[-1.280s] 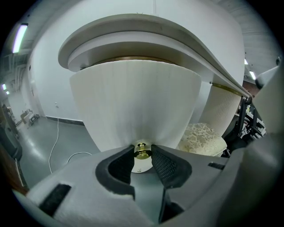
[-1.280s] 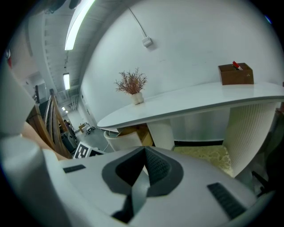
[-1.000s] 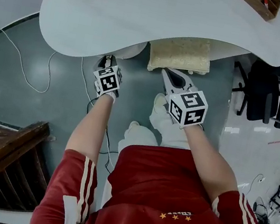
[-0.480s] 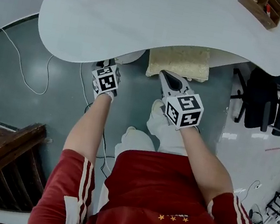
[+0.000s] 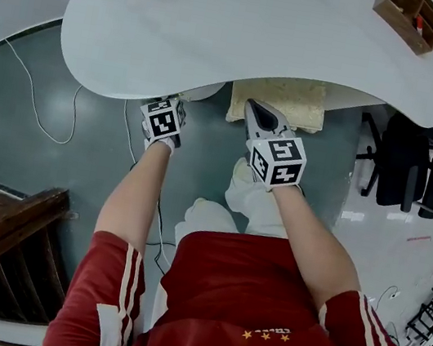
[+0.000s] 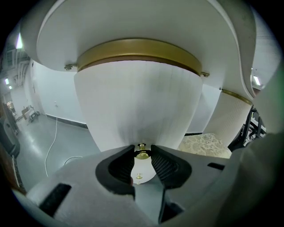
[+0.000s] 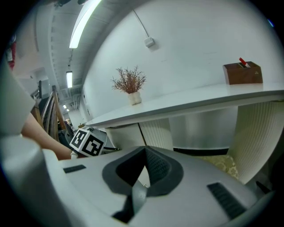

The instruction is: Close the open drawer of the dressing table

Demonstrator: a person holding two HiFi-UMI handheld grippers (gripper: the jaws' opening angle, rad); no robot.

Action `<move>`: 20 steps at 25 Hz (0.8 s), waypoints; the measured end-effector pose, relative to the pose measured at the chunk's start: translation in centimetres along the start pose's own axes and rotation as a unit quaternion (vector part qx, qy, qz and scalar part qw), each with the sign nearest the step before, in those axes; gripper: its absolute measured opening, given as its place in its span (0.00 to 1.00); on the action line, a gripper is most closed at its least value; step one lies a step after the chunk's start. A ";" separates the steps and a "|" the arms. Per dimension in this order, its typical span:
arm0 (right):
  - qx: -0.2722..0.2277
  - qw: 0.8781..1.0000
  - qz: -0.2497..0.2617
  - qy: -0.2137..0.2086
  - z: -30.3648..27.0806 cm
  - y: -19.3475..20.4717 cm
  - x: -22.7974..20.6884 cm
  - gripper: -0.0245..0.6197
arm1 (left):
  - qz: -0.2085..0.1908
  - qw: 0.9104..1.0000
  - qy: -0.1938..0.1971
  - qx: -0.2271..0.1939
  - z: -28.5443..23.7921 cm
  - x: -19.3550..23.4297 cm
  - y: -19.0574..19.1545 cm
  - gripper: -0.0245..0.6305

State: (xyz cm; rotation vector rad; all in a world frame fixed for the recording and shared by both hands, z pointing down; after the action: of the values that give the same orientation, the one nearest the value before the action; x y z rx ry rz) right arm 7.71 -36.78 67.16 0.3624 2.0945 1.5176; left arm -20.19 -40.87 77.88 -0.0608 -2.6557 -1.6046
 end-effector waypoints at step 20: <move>0.053 0.998 0.018 -0.011 2.8 -3.5 -0.3 0.04 | 0.080 0.995 -0.008 0.061 1.8 -0.7 0.1 0.39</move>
State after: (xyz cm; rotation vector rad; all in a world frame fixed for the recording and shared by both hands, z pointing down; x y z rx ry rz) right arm 9.78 -35.89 63.30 0.4549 2.1680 1.4191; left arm -19.51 -39.20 77.11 -0.2762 -2.6754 -1.3991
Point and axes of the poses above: the fingertips, and each gripper's own axes: z backward along the fingers, x to its left, y out of its underside, the point moved 9 cm from there along z, backward along the fingers, and after that the axes turned 14 degrees about -x, right-handed, at the moved point
